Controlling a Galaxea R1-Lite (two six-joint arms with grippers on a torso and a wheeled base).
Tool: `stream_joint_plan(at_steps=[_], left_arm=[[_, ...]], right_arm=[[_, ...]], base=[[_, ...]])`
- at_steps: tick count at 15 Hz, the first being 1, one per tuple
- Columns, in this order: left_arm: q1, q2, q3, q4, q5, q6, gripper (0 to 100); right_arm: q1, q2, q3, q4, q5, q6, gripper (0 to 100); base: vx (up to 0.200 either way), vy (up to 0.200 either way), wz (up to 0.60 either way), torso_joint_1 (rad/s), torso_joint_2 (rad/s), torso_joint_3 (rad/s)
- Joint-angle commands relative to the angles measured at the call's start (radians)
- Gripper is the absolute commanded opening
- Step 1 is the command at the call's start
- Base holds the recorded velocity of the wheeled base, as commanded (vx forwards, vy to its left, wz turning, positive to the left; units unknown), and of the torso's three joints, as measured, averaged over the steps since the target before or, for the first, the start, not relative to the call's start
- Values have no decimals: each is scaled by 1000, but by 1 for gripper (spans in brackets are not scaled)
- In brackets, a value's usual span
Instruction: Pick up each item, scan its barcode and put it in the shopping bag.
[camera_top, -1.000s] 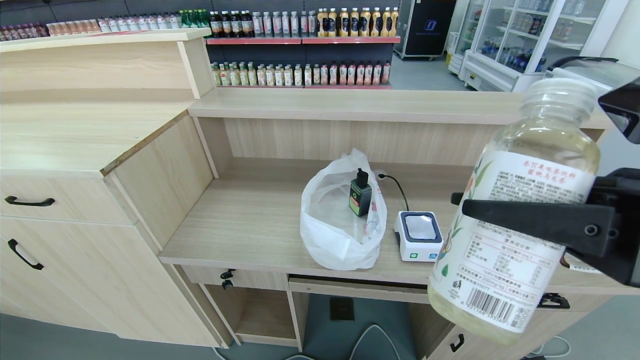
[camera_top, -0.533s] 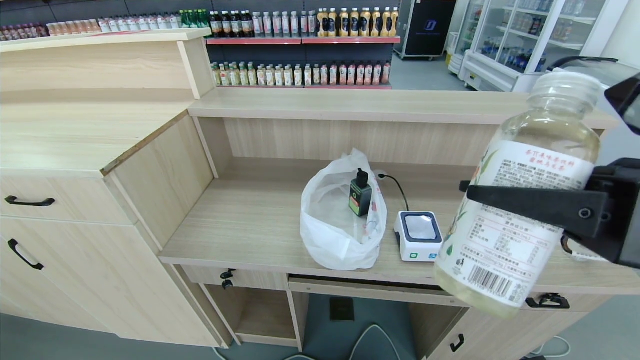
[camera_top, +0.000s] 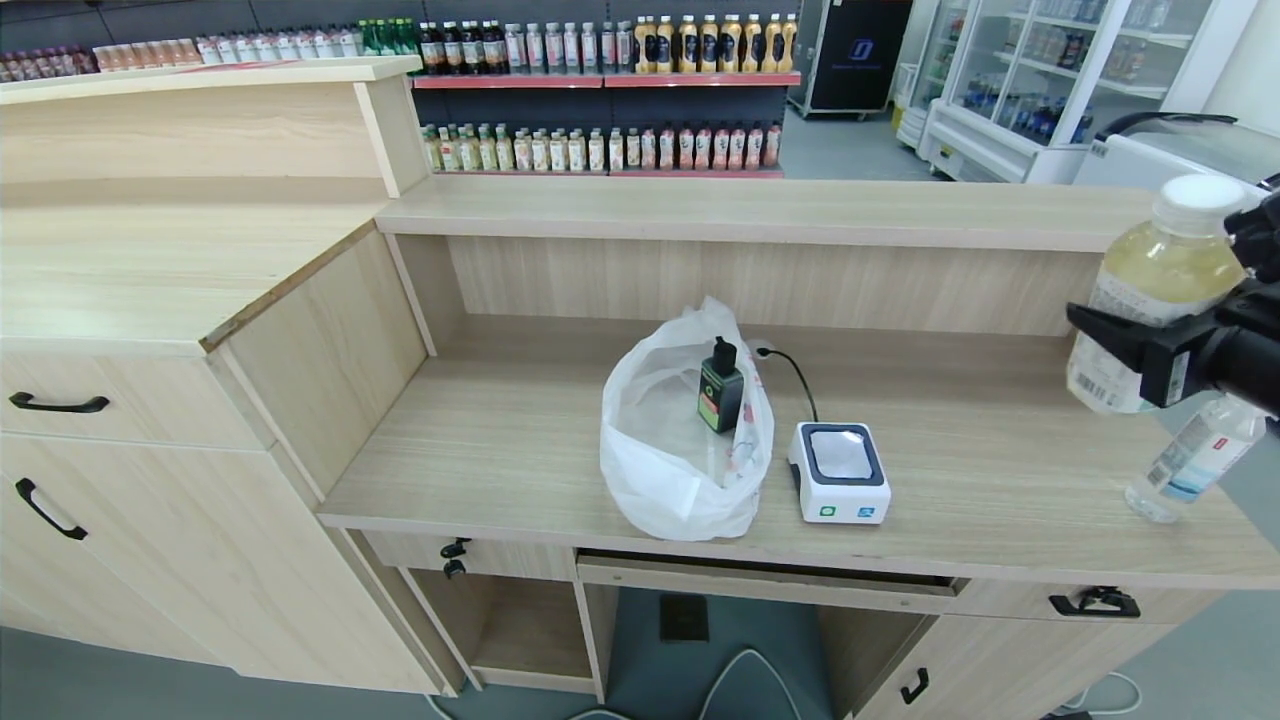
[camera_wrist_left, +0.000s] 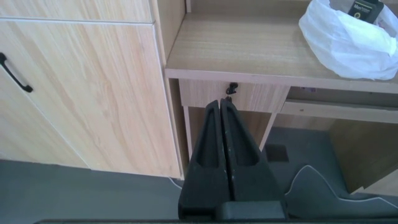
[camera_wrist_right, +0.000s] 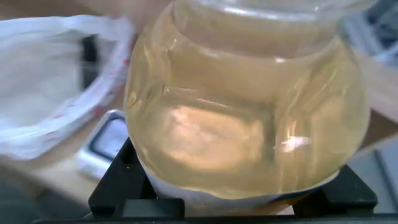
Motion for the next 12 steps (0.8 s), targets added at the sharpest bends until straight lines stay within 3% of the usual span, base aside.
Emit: stream_joint_plan(at_steps=[1, 3, 5, 8, 10, 12], left_arm=[[0, 0, 0, 0, 0, 1, 0], [0, 0, 0, 0, 0, -1, 0], [0, 0, 0, 0, 0, 1, 0], [0, 0, 0, 0, 0, -1, 0], [0, 0, 0, 0, 0, 1, 0], [0, 0, 0, 0, 0, 1, 0]], right_arm=[[-44, 78, 62, -89, -83, -13, 0], [-32, 86, 80, -115, -141, -47, 0], [-32, 93, 103, -124, -175, -149, 0], [-16, 152, 119, -190, -179, -180, 0], [-19, 247, 119, -331, -104, -246, 0], [-22, 330, 123, -423, 42, -275, 0]], base=[[0, 0, 0, 0, 0, 0], [0, 0, 0, 0, 0, 0], [0, 0, 600, 2, 2, 2], [0, 0, 600, 2, 6, 4], [0, 0, 0, 0, 0, 0], [0, 0, 0, 0, 0, 0]])
